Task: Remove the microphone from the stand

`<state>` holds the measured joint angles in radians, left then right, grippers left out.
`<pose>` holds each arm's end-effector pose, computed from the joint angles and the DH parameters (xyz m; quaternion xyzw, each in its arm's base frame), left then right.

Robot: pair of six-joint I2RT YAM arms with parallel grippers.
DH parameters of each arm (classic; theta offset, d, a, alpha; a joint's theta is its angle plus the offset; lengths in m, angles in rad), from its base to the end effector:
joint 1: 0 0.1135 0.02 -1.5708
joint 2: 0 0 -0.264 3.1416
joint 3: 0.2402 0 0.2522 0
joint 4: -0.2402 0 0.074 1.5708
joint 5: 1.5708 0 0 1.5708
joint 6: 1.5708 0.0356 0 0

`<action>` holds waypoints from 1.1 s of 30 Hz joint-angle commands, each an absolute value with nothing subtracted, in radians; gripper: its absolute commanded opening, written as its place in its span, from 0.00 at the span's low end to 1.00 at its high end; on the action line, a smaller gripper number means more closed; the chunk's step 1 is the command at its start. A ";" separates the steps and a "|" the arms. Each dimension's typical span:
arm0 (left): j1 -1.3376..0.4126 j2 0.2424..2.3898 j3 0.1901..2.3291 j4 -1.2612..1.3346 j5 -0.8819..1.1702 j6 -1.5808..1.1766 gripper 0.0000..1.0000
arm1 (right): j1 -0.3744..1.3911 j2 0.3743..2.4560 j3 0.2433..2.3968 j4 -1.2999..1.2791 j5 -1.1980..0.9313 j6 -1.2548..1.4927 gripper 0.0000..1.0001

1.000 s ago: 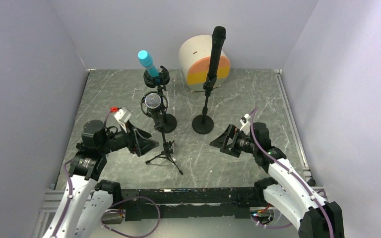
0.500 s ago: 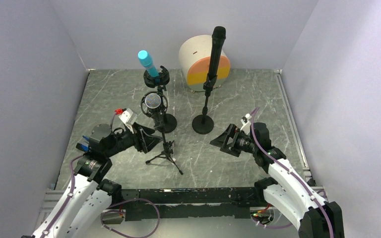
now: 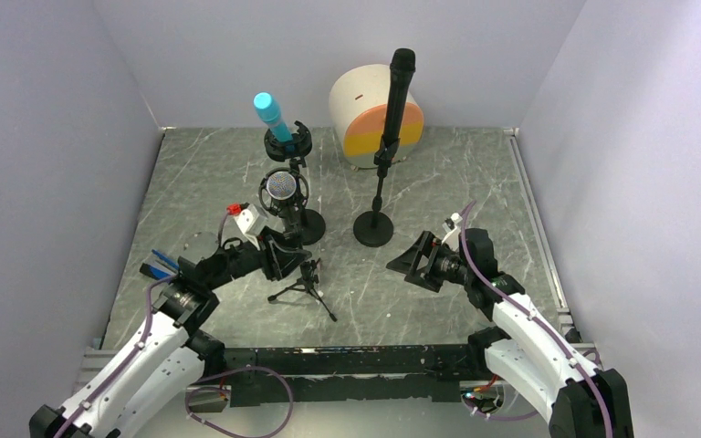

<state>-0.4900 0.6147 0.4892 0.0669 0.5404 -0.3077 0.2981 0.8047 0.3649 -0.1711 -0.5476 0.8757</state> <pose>0.1319 -0.0911 0.2885 0.2462 0.6815 -0.4357 0.5339 0.1567 0.0675 0.1939 0.1235 0.8542 0.4459 0.2373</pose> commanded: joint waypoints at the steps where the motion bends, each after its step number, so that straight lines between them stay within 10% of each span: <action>1: -0.513 0.642 0.472 0.220 0.515 -0.278 0.45 | 0.305 0.800 0.365 -0.133 -0.531 0.888 0.88; 9: -0.537 0.691 0.447 0.364 0.558 -0.248 0.03 | 0.304 0.792 0.351 -0.129 -0.532 0.893 0.87; 33: -0.708 1.089 0.635 0.551 0.735 0.053 0.03 | 0.302 0.663 0.315 -0.132 -0.489 0.882 0.88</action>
<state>-0.7013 1.0649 0.5938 0.4545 0.6399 -0.0322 0.2981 0.6903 0.3283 -0.1665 -0.5098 0.8818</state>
